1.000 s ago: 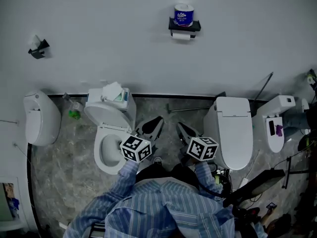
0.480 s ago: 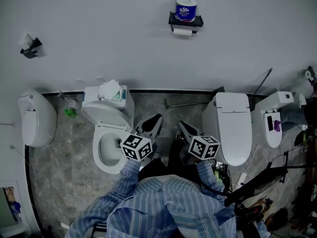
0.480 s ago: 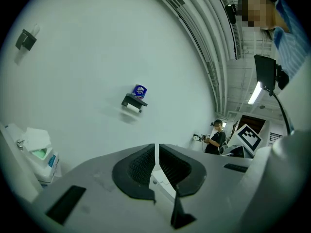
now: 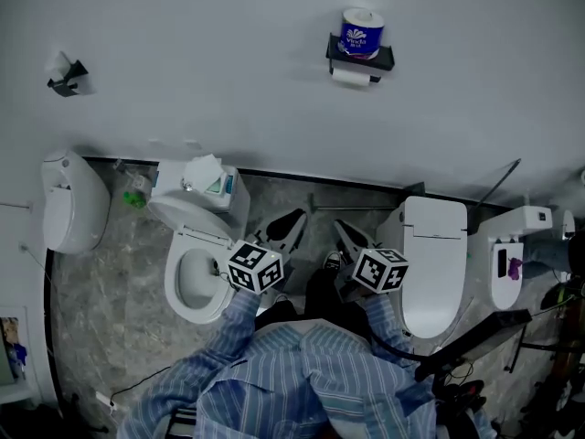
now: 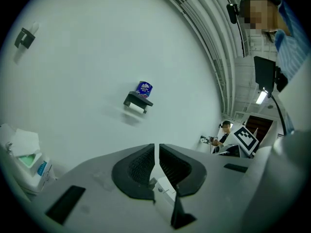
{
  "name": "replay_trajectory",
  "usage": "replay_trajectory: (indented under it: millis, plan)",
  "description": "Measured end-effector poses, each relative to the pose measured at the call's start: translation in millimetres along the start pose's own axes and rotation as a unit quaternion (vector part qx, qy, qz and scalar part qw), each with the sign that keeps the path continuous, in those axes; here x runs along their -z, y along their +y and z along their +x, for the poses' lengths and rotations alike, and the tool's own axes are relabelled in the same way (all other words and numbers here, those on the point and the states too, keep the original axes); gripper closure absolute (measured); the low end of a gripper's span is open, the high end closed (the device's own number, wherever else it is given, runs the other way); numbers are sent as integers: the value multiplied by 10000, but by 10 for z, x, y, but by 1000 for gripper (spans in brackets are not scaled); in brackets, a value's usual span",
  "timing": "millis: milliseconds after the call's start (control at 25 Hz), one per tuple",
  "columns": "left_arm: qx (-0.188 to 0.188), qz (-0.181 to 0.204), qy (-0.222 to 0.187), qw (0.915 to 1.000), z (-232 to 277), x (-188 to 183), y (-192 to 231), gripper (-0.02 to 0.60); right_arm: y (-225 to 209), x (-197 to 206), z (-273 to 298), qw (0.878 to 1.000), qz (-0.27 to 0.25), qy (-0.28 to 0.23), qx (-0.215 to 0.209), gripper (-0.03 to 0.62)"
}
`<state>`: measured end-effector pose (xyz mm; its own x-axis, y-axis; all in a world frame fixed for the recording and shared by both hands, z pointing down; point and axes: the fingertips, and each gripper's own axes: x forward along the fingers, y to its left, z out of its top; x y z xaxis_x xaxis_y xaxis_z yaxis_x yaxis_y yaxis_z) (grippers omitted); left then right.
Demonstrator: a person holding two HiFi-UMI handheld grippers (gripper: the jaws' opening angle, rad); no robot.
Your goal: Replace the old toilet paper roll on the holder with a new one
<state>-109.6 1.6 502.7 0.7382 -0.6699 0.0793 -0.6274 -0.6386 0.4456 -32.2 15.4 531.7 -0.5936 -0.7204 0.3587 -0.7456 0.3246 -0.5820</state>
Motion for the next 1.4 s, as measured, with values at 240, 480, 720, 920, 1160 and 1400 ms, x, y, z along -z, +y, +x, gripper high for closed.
replay_trajectory:
  millis: [240,480,720,920,1160,1400]
  plan:
    - [-146,-134,-184,9996,823,-184,12,572,-596,-469,56,9991,-169,343,-169,588]
    - [-324,-126,-243,9991,1488,-240,-56,535,-1119,-920,185,9973,-189,549,-457,588]
    - [-684,-319,-229,9969,1781,-196,24,517,-1377,-1074,365,9936,-128,814,-776,588]
    - [-802,-529,-298,9949,1937,-321,150,483,-1449,-1151,481,9914,66,868,-977,588]
    - [-721,-720,-403,9940,2183,-542,342,451,-1516,-1242,590,9910,318,811,-1015,588]
    - [-504,-953,-501,9929,2514,-799,631,420,-1674,-1530,712,9946,338,609,-775,588]
